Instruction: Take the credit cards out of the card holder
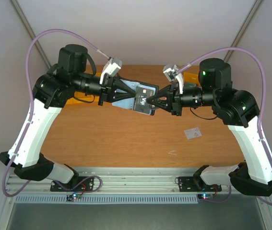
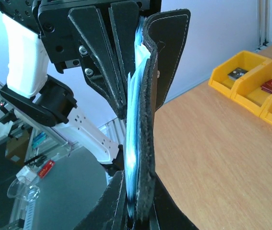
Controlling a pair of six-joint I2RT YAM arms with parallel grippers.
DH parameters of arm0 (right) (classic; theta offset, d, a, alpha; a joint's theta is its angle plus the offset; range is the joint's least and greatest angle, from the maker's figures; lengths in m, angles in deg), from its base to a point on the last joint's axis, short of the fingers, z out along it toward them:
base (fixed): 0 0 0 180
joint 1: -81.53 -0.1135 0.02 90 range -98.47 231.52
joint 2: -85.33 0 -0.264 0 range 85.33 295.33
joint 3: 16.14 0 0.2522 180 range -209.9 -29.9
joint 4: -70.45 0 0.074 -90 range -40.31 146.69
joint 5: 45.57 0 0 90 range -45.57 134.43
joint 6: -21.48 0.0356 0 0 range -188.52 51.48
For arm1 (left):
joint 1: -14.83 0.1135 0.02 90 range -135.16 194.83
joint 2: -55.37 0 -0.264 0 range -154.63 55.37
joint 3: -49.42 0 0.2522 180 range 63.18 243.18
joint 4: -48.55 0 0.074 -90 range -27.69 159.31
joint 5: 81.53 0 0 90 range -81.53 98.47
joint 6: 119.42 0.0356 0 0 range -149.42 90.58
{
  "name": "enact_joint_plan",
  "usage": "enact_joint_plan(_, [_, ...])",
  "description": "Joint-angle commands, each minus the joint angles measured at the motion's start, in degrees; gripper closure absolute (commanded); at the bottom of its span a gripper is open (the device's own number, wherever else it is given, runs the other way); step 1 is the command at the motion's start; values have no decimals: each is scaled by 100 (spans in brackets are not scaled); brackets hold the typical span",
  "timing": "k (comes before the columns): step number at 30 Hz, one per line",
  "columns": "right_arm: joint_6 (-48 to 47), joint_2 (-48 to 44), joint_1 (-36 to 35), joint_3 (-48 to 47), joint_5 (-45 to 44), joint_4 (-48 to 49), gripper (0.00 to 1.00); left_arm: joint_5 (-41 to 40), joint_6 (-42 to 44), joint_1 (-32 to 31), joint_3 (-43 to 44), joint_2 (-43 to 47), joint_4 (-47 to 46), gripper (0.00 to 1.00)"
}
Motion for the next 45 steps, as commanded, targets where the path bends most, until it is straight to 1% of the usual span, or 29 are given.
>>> enact_joint_plan(1, [-96,82,-24,-23,97,687,99,430,-167,-217,-132,-50,-231,93])
enact_joint_plan(4, [-119,117,-12,-59,120,709,99,369,-383,-238,-83,-84,-339,86])
enact_joint_plan(7, [-152,120,11,-94,175,723,99,284,-355,-241,6,-89,-315,73])
enact_joint_plan(9, [-162,119,47,-140,239,739,99,240,-271,-241,90,-91,-222,70])
enact_joint_plan(12, [-175,128,80,-195,336,780,99,380,-23,-237,139,-106,-219,70])
enact_joint_plan(14, [-161,141,88,-198,454,865,99,493,-62,-257,135,-124,-306,66])
enact_joint_plan(17, [-97,145,156,-194,773,1116,99,578,-257,-257,185,-159,-527,55])
enact_joint_plan(19, [-44,133,227,-198,986,1300,99,647,-587,-253,274,-204,-750,51])
enact_joint_plan(20, [-6,124,270,-198,1090,1395,99,639,-750,-243,338,-224,-861,51])
enact_joint_plan(22, [72,104,355,-198,1218,1559,99,634,-978,-236,434,-260,-959,52])
enact_joint_plan(24, [155,108,377,-224,1229,1672,99,620,-915,-261,445,-271,-863,56])
enact_joint_plan(27, [141,168,395,-330,1231,1555,99,447,-723,-259,432,-256,-662,83])
enact_joint_plan(28, [102,160,407,-334,1219,1483,99,441,-695,-252,442,-240,-624,89])
enact_joint_plan(29, [67,149,420,-329,1193,1418,99,453,-638,-236,483,-232,-586,92])
enact_joint_plan(33, [-41,95,494,-317,1113,1194,99,512,-599,-165,501,-184,-542,91])
enact_joint_plan(35, [-88,84,502,-321,1082,1100,99,474,-605,-124,483,-170,-524,99])
enact_joint_plan(36, [-119,90,503,-335,1070,1022,96,428,-606,-112,470,-163,-515,100])
enact_joint_plan(37, [-149,93,503,-343,1035,949,88,394,-613,-102,463,-162,-520,100])
enact_joint_plan(38, [-169,94,507,-341,976,875,83,363,-615,-96,467,-159,-521,100])
enact_joint_plan(39, [-209,93,504,-331,925,795,80,334,-615,-92,476,-155,-521,100])
enact_joint_plan(41, [-266,55,504,-279,824,696,78,291,-602,-53,523,-163,-521,100])
enact_joint_plan(45, [-282,-55,511,-51,780,705,78,263,-559,24,509,-154,-485,100])
